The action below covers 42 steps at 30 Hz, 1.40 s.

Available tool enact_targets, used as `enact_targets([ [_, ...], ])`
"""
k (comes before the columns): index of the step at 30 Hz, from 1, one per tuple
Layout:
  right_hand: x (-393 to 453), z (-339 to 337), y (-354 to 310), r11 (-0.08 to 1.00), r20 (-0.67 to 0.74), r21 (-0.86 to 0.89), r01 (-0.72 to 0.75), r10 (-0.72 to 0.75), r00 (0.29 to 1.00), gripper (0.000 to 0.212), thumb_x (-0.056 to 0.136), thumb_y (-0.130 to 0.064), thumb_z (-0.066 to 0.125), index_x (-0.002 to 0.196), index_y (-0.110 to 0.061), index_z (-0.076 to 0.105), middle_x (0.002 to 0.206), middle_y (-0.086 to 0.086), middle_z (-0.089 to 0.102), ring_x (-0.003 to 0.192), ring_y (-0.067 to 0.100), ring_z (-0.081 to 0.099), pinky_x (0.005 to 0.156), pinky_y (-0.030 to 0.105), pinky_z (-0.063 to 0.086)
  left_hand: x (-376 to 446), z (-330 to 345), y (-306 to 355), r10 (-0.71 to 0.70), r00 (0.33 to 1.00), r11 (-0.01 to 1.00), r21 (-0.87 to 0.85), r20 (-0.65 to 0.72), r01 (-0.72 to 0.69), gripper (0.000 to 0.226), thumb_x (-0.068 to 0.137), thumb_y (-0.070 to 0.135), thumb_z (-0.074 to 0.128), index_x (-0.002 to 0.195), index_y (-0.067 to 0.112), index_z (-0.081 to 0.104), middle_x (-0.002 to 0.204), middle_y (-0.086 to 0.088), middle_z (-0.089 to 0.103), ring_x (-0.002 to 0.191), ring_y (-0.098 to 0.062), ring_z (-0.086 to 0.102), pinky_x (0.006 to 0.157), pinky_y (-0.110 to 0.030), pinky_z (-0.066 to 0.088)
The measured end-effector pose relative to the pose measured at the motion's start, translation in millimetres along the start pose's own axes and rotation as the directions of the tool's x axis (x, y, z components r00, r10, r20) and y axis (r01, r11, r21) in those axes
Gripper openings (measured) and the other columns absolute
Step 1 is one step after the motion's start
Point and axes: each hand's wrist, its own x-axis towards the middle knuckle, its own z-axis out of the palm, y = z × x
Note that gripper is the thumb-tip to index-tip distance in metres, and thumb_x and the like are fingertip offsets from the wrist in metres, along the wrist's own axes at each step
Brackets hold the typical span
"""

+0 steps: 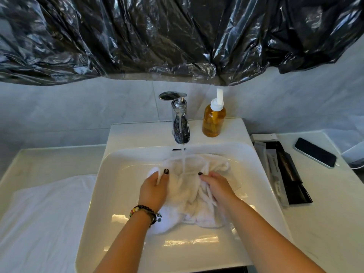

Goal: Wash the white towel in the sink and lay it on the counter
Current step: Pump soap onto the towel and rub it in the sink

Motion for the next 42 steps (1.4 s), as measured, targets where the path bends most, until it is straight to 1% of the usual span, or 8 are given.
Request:
enact_targets([
  [3,-15.7,-5.2,-12.6,0.969,0.159,0.198,-0.144,0.113,0.981,0.026,0.094,-0.027,0.061,0.11,-0.007,0.067,0.099,0.012,0.074,0.095,0.028,0.07,0.092,0.04,0.053,-6.4,-3.8,11.7,0.115,0.992,0.993,-0.031,-0.043,-0.116,0.045,0.098,0.038,0.051,0.065,0.013,0.032,0.061,0.0,0.031,0.055,-0.015,0.028,0.053,-0.028,0.023],
  [9,-54.2,-17.1,-82.3,0.89,-0.034,-0.341,0.303,-0.334,0.942,0.029,0.081,-0.016,0.075,0.099,-0.018,0.053,0.098,0.001,0.062,0.092,0.021,0.062,0.073,0.029,0.05,-23.8,-36.6,53.4,0.285,0.947,0.95,0.172,-0.147,-0.259,0.048,0.099,0.038,0.048,0.061,0.012,0.034,0.052,0.0,0.039,0.049,-0.016,0.035,0.048,-0.029,0.023],
  [22,-182.0,-43.4,-236.2,0.329,-0.119,-0.575,0.749,-0.94,0.321,0.029,0.077,-0.026,0.077,0.078,0.0,0.064,0.073,0.006,0.06,0.07,0.017,0.053,0.062,0.032,0.041,-75.9,-144.0,209.0,0.576,0.789,0.764,-0.203,-0.212,-0.613,0.021,0.071,0.023,0.081,0.085,0.019,0.065,0.088,-0.003,0.071,0.083,-0.02,0.068,0.071,-0.037,0.057],
  [28,-132.9,-70.1,-171.1,0.512,-0.023,-0.711,0.482,-0.701,0.712,0.032,0.076,-0.03,0.077,0.071,-0.001,0.063,0.072,0.012,0.064,0.069,0.024,0.059,0.058,0.033,0.041,-48.4,-132.3,124.5,0.301,0.951,0.95,-0.065,-0.066,-0.305,0.049,0.083,0.042,0.069,0.055,0.011,0.044,0.054,-0.001,0.039,0.055,-0.017,0.037,0.056,-0.029,0.028],
  [32,-72.5,-63.3,-82.6,0.3,-0.032,-0.951,0.073,-0.33,0.943,0.043,0.083,-0.041,0.068,0.111,-0.01,0.058,0.108,0.01,0.064,0.096,0.026,0.062,0.066,0.03,0.045,-22.0,-88.9,33.9,-0.133,0.972,0.765,0.644,0.195,-0.025,0.048,0.093,0.051,0.054,0.064,0.013,0.046,0.059,-0.003,0.045,0.059,-0.018,0.044,0.05,-0.025,0.031],
  [36,-29.0,-46.3,-31.1,0.05,0.215,-0.973,0.227,-0.174,0.961,0.105,0.076,-0.048,0.075,0.154,-0.027,0.007,0.16,0.008,0.011,0.146,0.032,0.015,0.112,0.051,0.026,-9.4,-50.1,-13.8,-0.161,0.933,0.603,0.78,0.322,-0.165,0.108,0.08,0.063,0.064,0.154,0.012,0.005,0.16,-0.012,0.011,0.144,-0.03,0.023,0.114,-0.044,0.03],
  [39,-4.1,-25.5,-14.2,-0.068,0.388,-0.918,0.391,0.048,0.92,0.129,0.066,-0.047,0.084,0.153,-0.037,-0.012,0.161,-0.001,-0.022,0.147,0.027,-0.022,0.114,0.064,-0.006,-4.0,-21.0,-23.4,-0.096,0.846,0.405,0.797,0.524,-0.448,0.136,0.065,0.075,0.068,0.15,0.026,-0.026,0.158,-0.003,-0.031,0.147,-0.028,-0.023,0.116,-0.059,-0.005],
  [42,12.0,-12.8,-8.7,-0.096,0.409,-0.906,0.412,0.049,0.911,0.119,0.065,-0.043,0.083,0.154,-0.034,0.005,0.162,0.0,-0.005,0.149,0.028,-0.005,0.114,0.064,0.007,5.6,-8.2,-33.6,-0.012,0.845,0.342,0.796,0.535,-0.499,0.126,0.069,0.073,0.064,0.154,0.024,-0.016,0.162,-0.001,-0.012,0.15,-0.028,-0.008,0.118,-0.057,0.006],
])
